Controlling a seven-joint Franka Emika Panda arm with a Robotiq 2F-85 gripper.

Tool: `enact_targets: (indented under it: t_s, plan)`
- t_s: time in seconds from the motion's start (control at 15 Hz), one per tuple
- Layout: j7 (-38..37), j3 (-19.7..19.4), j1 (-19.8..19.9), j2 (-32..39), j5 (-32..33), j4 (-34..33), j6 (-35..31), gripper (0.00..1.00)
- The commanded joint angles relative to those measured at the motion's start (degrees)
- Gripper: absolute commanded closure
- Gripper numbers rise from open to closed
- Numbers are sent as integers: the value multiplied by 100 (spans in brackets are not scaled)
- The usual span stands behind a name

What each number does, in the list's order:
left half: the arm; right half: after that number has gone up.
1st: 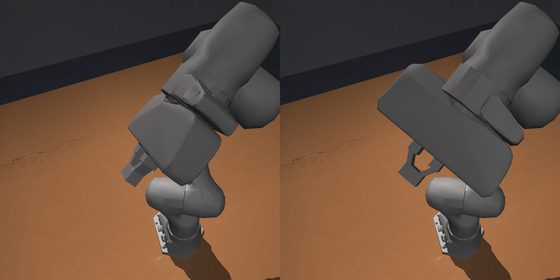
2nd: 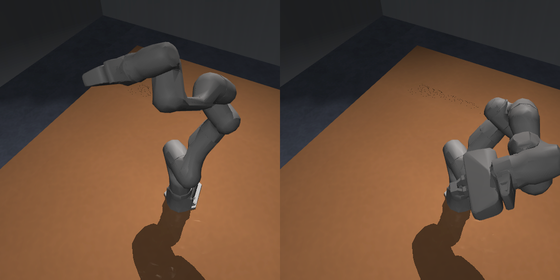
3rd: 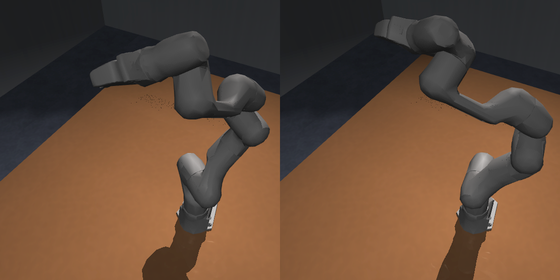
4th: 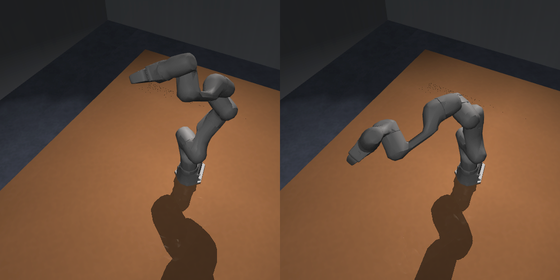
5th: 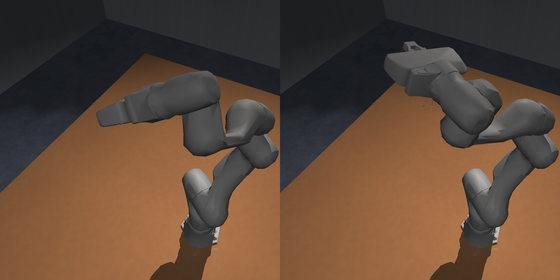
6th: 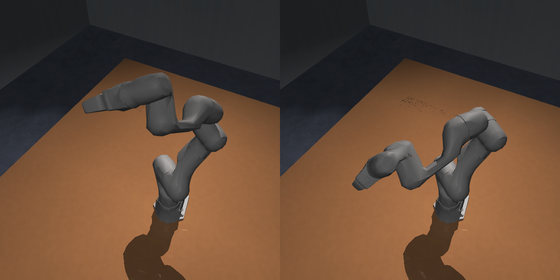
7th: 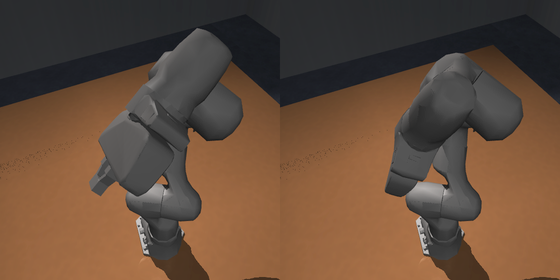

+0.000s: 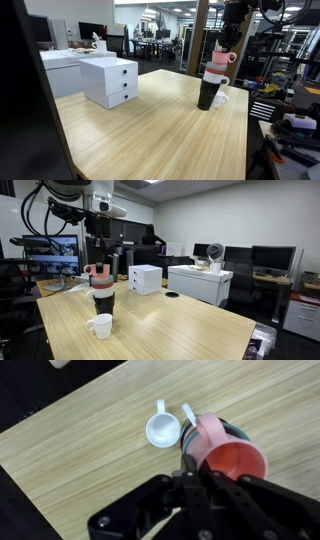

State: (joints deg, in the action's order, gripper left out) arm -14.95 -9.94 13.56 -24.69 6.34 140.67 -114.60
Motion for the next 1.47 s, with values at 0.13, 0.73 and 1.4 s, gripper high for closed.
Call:
enact_targets:
  t_s: [0.13, 0.73, 1.4]
  plan:
    - [55, -5, 56, 118, -79, 101, -257, 95]
    - [72, 5, 15, 269, -125, 153, -453, 68]
    - [85, 11, -11, 184, -202, 105, -495, 0]
